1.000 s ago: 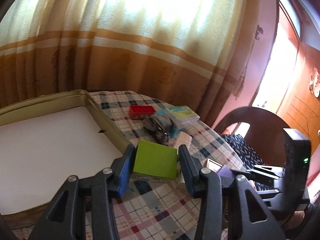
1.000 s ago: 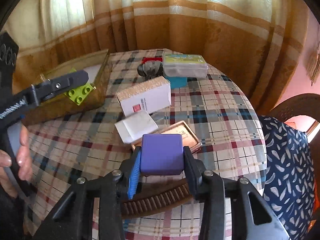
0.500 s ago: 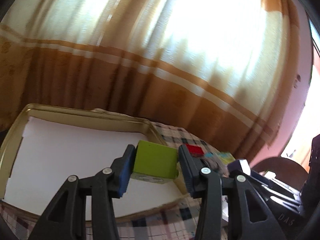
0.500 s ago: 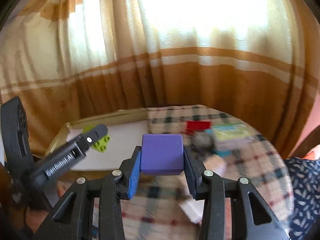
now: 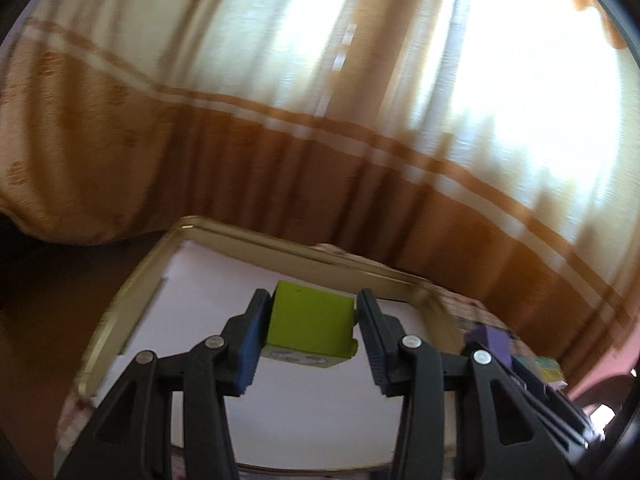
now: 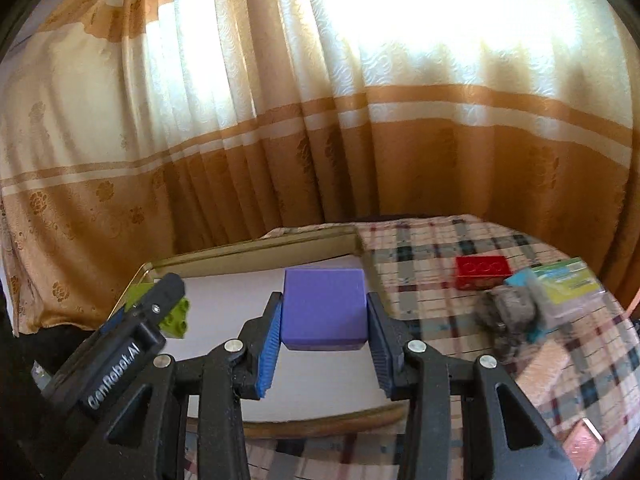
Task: Organize rigid objects
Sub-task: 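Carry both blocks over the gold tray and open both grippers to release them, then move the left gripper to the brown comb and grasp it upright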
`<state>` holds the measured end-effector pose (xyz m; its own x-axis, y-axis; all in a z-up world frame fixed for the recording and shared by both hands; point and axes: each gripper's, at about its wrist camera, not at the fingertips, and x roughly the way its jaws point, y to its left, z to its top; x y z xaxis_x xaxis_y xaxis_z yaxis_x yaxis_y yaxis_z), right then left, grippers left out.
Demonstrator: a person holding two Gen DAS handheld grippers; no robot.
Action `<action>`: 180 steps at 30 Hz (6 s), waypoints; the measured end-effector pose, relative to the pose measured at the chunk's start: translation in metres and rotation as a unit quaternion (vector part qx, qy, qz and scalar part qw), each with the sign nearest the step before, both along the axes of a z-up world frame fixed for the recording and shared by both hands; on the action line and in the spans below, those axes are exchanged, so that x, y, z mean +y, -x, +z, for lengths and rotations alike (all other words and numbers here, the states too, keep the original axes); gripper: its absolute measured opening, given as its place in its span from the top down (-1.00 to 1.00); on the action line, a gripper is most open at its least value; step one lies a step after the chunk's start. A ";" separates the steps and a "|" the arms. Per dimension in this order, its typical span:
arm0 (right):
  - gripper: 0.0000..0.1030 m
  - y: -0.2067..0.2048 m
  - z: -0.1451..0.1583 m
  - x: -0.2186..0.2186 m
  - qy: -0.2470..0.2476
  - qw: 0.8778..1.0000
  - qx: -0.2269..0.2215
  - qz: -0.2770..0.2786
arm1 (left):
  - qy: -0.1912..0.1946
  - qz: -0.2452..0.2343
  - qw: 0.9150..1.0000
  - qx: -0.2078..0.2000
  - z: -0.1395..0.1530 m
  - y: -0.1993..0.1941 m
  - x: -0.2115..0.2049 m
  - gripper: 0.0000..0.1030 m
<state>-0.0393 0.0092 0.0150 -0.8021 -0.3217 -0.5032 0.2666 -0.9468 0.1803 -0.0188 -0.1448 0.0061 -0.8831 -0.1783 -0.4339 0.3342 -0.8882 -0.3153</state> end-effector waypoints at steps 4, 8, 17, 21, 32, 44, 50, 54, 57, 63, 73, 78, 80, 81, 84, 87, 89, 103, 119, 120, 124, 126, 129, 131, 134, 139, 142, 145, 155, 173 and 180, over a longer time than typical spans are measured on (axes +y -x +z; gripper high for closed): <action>0.17 0.004 -0.011 -0.010 -0.008 1.000 -0.008 0.007 | 0.002 0.048 0.999 -0.014 -0.005 0.001 -0.011 0.14; 0.17 0.009 -0.015 -0.018 -0.017 1.000 -0.006 0.014 | 0.012 0.075 0.997 -0.032 -0.009 0.000 -0.014 0.14; 0.17 0.008 -0.018 -0.040 -0.035 0.998 0.015 0.056 | 0.053 0.141 0.987 -0.054 -0.010 -0.001 -0.018 0.14; 0.17 0.009 -0.019 -0.044 -0.041 0.997 0.012 0.063 | 0.052 0.156 0.984 -0.071 -0.013 -0.001 -0.022 0.14; 0.17 0.015 -0.023 -0.050 -0.052 0.995 -0.010 0.081 | 0.045 0.167 0.981 -0.083 -0.016 0.001 -0.026 0.14; -0.49 -0.011 -0.010 -0.042 -0.061 0.996 0.059 0.034 | 0.051 0.192 0.979 -0.041 -0.007 -0.013 -0.021 -0.89; -0.58 -0.022 -0.004 -0.038 -0.068 0.993 0.093 0.003 | 0.040 0.194 0.980 -0.027 -0.006 -0.017 -0.024 -0.96; -0.59 -0.021 -0.003 -0.036 -0.061 0.994 0.093 -0.001 | 0.032 0.191 0.981 -0.023 -0.006 -0.018 -0.025 -0.96; -0.59 -0.019 -0.003 -0.030 -0.052 0.995 0.090 -0.010 | 0.037 0.186 0.982 -0.019 -0.005 -0.018 -0.021 -0.96; -0.59 -0.024 0.000 -0.003 -0.031 0.991 0.102 -0.085 | 0.038 0.153 0.988 0.003 -0.001 -0.020 -0.013 -0.96; -0.59 -0.028 0.002 0.021 -0.025 0.984 0.106 -0.144 | 0.050 0.104 0.993 0.000 0.001 -0.013 -0.002 -0.96; -0.59 -0.031 0.003 0.028 -0.025 0.982 0.107 -0.154 | 0.063 0.086 0.994 0.011 0.004 -0.014 0.008 -0.96; -0.59 -0.032 0.003 0.030 -0.024 0.981 0.106 -0.159 | 0.066 0.075 0.995 0.015 0.005 -0.015 0.011 -0.96; -0.59 -0.033 0.002 0.033 -0.023 0.981 0.106 -0.163 | 0.068 0.070 0.995 0.015 0.006 -0.014 0.012 -0.96; -0.59 -0.033 0.002 0.038 -0.019 0.979 0.104 -0.172 | 0.073 0.045 0.996 0.025 0.007 -0.014 0.019 -0.96; -0.59 -0.032 0.002 0.042 -0.016 0.978 0.101 -0.179 | 0.087 0.025 0.995 0.036 0.011 -0.015 0.027 -0.96; -0.59 -0.033 0.003 0.044 -0.016 0.978 0.101 -0.182 | 0.093 0.013 0.995 0.038 0.012 -0.014 0.033 -0.96; -0.59 -0.050 0.011 0.077 0.004 0.969 0.108 -0.223 | 0.057 -0.096 0.992 0.052 0.013 -0.009 0.049 -0.96; -0.59 -0.086 0.021 0.155 0.005 0.956 0.078 -0.282 | 0.108 -0.361 0.926 0.032 0.006 -0.012 0.138 -0.99; -0.59 -0.089 0.022 0.160 0.000 0.956 0.074 -0.284 | 0.114 -0.373 0.920 0.027 0.005 -0.011 0.143 -0.99; -0.59 -0.098 0.021 0.177 -0.017 0.958 0.053 -0.282 | 0.109 -0.433 0.895 0.004 -0.002 -0.014 0.158 -0.99; -0.59 -0.100 0.019 0.183 -0.028 0.961 0.038 -0.271 | 0.105 -0.461 0.881 -0.011 -0.006 -0.015 0.166 -0.99; -0.59 -0.105 0.013 0.191 -0.048 0.967 0.011 -0.252 | 0.096 -0.499 0.861 -0.041 -0.014 -0.013 0.177 -0.99; -0.59 -0.111 0.009 0.197 -0.051 0.969 0.000 -0.243 | 0.090 -0.522 0.846 -0.058 -0.018 -0.014 0.182 -0.99; -0.59 -0.119 0.001 0.203 -0.059 0.971 -0.017 -0.232 | 0.075 -0.564 0.819 -0.075 -0.024 -0.019 0.192 -0.99; -0.59 -0.130 -0.002 0.218 -0.064 0.965 -0.016 -0.254 | 0.045 -0.639 0.764 -0.078 -0.023 -0.033 0.204 -0.99; -0.59 -0.128 -0.001 0.227 -0.054 0.964 -0.024 -0.260 | 0.039 -0.667 0.740 -0.084 -0.025 -0.038 0.216 -0.99; -0.59 -0.127 0.000 0.233 -0.044 0.965 -0.026 -0.258 | 0.033 -0.681 0.725 -0.100 -0.028 -0.038 0.227 -0.98; -0.59 -0.129 -0.001 0.237 -0.048 0.964 -0.026 -0.262 | 0.042 -0.694 0.706 -0.135 -0.038 -0.039 0.245 -0.69; -0.59 -0.122 -0.001 0.242 -0.034 0.964 -0.042 -0.260 | 0.046 -0.715 0.673 -0.186 -0.048 -0.046 0.256 0.38; -0.59 -0.119 -0.003 0.242 -0.019 0.964 -0.053 -0.259 | 0.025 -0.706 0.682 -0.188 -0.048 -0.040 0.246 0.54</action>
